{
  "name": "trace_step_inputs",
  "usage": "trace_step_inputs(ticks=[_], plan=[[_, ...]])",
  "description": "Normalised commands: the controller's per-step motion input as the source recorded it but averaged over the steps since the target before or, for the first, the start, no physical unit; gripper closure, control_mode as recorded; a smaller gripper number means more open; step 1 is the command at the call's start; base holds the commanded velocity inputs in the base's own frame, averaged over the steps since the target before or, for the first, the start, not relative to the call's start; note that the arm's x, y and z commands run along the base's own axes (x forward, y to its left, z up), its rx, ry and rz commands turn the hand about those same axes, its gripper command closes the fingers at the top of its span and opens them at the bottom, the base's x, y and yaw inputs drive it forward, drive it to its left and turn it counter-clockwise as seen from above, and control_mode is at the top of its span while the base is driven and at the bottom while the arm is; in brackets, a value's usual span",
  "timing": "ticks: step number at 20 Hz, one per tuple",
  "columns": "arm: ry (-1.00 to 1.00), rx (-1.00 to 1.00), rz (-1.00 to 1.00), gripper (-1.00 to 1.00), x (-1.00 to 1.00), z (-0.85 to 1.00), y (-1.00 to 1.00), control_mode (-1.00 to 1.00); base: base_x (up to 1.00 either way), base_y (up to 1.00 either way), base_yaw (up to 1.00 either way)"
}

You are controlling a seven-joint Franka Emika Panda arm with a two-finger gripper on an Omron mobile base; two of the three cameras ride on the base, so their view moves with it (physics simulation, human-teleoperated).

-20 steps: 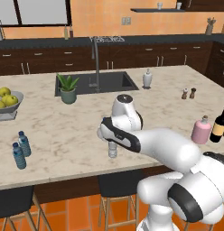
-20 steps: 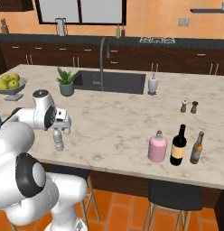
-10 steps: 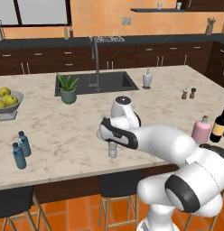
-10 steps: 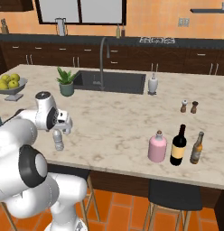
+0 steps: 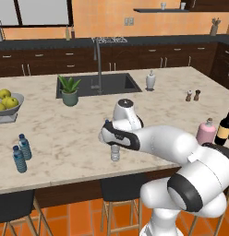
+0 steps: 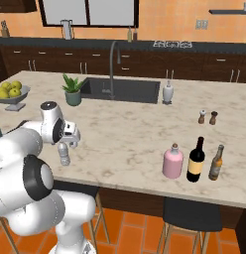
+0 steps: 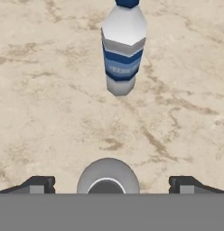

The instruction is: Move the plastic bottles in the middle to the plastics group, and the glass bottles in the middle to the glass group.

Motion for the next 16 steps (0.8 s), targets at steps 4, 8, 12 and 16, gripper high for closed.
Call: trace_step_inputs(ticks=[4, 8, 12, 16], plan=[[0.00, 0.00, 0.00, -1.00, 0.00, 0.00, 0.00, -1.00, 0.00, 0.00, 0.00], [0.00, 0.00, 0.00, -1.00, 0.00, -0.04, 0.00, -1.00, 0.00, 0.00, 0.00], [0.00, 0.00, 0.00, -1.00, 0.00, -0.20, 0.00, -1.00, 0.00, 0.00, 0.00], [0.00, 0.00, 0.00, 1.00, 0.00, -0.08, 0.00, -1.00, 0.00, 0.00, 0.00]])
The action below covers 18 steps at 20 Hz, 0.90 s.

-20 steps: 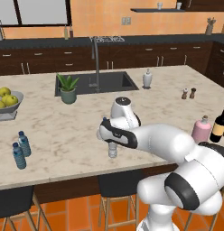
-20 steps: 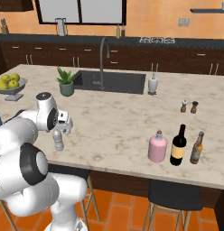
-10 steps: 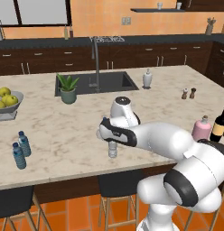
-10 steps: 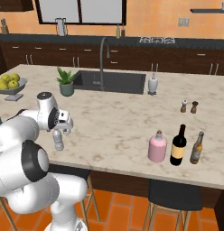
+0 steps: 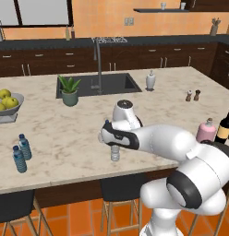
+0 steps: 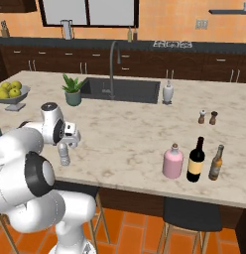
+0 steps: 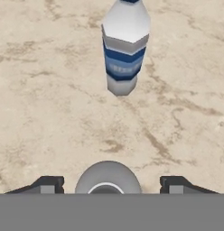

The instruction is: Move the plastic bottles in the middle to the plastics group, and the glass bottles in the middle to the glass group.

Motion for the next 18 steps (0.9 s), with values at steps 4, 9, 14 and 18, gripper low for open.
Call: trace_step_inputs(ticks=[4, 9, 14, 18], plan=[[0.01, 0.00, 0.00, 1.00, 0.00, -0.01, 0.00, -1.00, 0.00, 0.00, 0.00], [0.03, 0.00, 0.00, 1.00, 0.00, -0.01, 0.00, -1.00, 0.00, 0.00, 0.00], [-0.09, 0.02, 0.01, 1.00, -0.40, 0.23, 0.16, -1.00, 0.00, 0.00, 0.00], [-0.02, 0.02, 0.08, 1.00, -0.30, 0.45, 0.69, -1.00, 0.00, 0.00, 0.00]])
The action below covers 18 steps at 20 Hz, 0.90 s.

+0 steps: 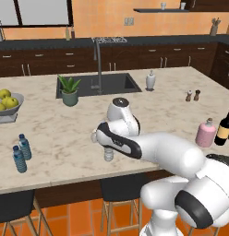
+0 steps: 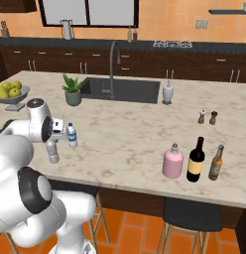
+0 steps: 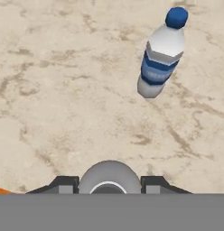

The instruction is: Move the plastic bottles in the middle to the plastics group, and the glass bottles in the middle to the glass group.

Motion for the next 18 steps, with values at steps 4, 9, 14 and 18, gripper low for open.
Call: trace_step_inputs(ticks=[4, 9, 14, 18], plan=[[0.00, 0.00, 0.10, 1.00, 0.00, 0.37, 0.95, -1.00, 0.00, 0.00, 0.00], [0.02, 0.01, 0.15, 1.00, 0.00, 0.23, 0.89, -1.00, 0.00, 0.00, 0.00], [0.04, 0.02, 0.17, 1.00, 0.06, 0.08, 0.79, -1.00, 0.00, 0.00, 0.00], [0.01, 0.00, 0.14, 1.00, 0.12, 0.03, 0.72, -1.00, 0.00, 0.00, 0.00]])
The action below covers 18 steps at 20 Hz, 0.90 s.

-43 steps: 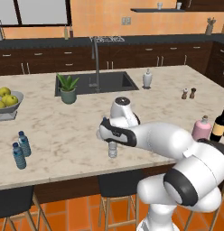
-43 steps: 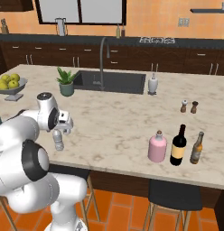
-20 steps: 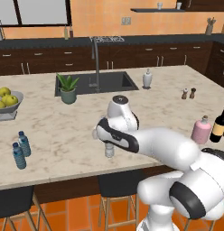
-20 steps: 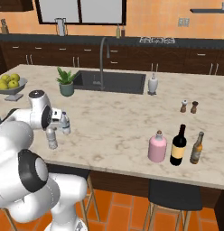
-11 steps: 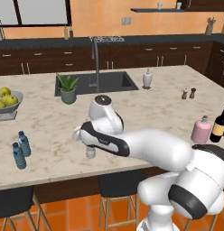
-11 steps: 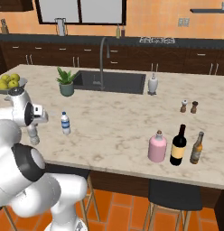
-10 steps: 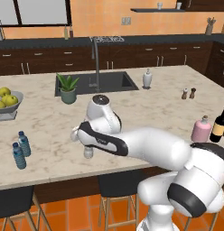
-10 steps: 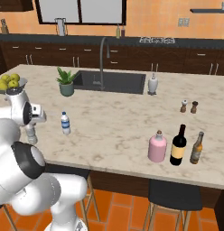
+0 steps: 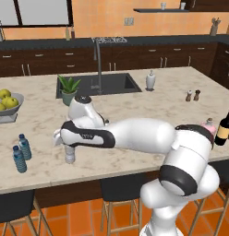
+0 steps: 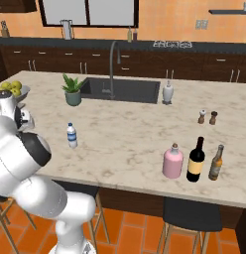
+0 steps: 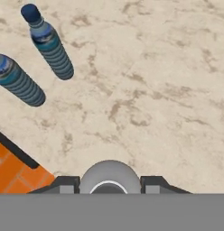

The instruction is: Move the plastic bottles in the middle to the plastics group, and the glass bottles in the middle to the glass group.

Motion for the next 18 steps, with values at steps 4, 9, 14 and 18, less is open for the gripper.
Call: trace_step_inputs(ticks=[4, 9, 14, 18], plan=[[0.00, 0.00, 0.09, 1.00, 0.06, 0.00, 0.55, -1.00, 0.00, 0.00, 0.00], [-0.02, 0.00, 0.05, 1.00, 0.06, 0.00, 0.31, -1.00, 0.00, 0.00, 0.00], [-0.07, 0.00, 0.01, 1.00, 0.34, 0.00, 0.23, -1.00, 0.00, 0.00, 0.00], [-0.03, 0.00, 0.01, 1.00, 0.38, 0.00, 0.29, -1.00, 0.00, 0.00, 0.00]])
